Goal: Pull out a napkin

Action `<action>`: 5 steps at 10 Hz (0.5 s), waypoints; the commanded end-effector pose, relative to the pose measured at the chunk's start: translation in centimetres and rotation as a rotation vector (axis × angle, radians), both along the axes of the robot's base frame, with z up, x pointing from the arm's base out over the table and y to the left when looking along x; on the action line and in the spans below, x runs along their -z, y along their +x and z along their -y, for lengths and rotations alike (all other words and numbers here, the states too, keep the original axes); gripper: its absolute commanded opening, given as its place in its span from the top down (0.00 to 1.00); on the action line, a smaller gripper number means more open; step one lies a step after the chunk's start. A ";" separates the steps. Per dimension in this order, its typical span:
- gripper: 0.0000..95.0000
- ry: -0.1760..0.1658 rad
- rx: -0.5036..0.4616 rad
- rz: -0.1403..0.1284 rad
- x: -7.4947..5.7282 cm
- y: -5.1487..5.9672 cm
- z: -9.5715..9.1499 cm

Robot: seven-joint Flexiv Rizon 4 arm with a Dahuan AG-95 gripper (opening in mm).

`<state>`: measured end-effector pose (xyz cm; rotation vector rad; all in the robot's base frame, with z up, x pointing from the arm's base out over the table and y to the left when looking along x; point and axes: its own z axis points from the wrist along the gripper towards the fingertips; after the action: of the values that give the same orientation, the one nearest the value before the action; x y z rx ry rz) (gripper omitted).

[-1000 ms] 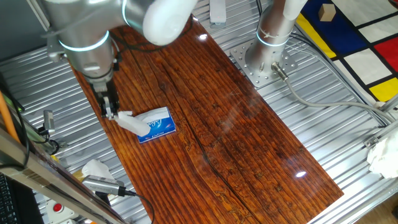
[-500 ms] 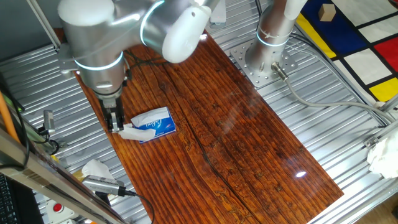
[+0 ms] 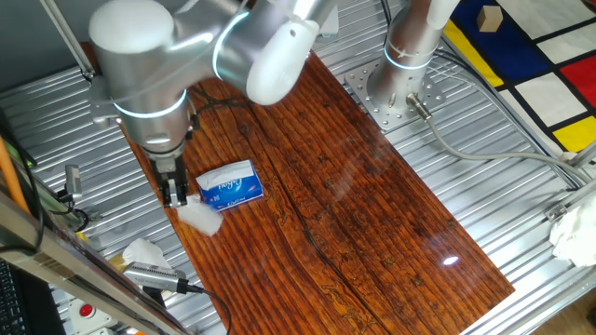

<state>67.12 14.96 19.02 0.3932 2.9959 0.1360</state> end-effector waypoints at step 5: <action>1.00 0.003 0.000 -0.002 0.9 -0.4 0.0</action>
<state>66.83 14.89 18.06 0.3941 3.0034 0.1369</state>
